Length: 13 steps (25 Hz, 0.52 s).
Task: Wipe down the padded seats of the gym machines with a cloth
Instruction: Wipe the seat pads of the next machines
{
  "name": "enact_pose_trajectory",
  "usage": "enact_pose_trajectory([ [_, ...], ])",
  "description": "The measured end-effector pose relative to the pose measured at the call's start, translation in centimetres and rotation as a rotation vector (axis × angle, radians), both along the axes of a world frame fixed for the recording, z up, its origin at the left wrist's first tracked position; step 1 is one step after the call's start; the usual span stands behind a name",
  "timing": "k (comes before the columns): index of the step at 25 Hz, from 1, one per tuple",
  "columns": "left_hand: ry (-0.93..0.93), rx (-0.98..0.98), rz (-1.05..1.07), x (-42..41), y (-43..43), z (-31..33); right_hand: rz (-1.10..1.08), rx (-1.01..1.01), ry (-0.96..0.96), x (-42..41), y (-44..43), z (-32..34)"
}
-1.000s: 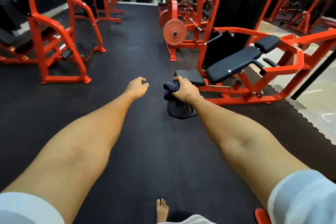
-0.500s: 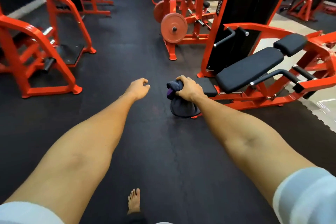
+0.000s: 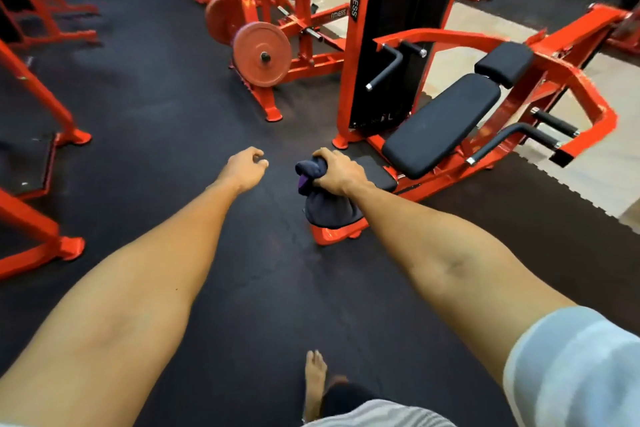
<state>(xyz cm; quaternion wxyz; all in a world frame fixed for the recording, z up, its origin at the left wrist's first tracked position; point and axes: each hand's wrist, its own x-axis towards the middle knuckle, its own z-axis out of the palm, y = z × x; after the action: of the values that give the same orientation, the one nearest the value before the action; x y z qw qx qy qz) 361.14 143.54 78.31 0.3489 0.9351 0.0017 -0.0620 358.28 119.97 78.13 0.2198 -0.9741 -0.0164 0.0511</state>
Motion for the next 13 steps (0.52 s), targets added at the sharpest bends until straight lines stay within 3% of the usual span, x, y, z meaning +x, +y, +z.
enact_pose_trajectory([
  [7,0.021,0.05,-0.115,17.5,-1.9,-2.5,-0.141,0.025,-0.034,15.3,-1.9,-2.8],
  [13,0.031,0.013,-0.164,31.2,-3.3,-1.9,-0.187,0.057,-0.035,28.2,-2.5,-1.2],
])
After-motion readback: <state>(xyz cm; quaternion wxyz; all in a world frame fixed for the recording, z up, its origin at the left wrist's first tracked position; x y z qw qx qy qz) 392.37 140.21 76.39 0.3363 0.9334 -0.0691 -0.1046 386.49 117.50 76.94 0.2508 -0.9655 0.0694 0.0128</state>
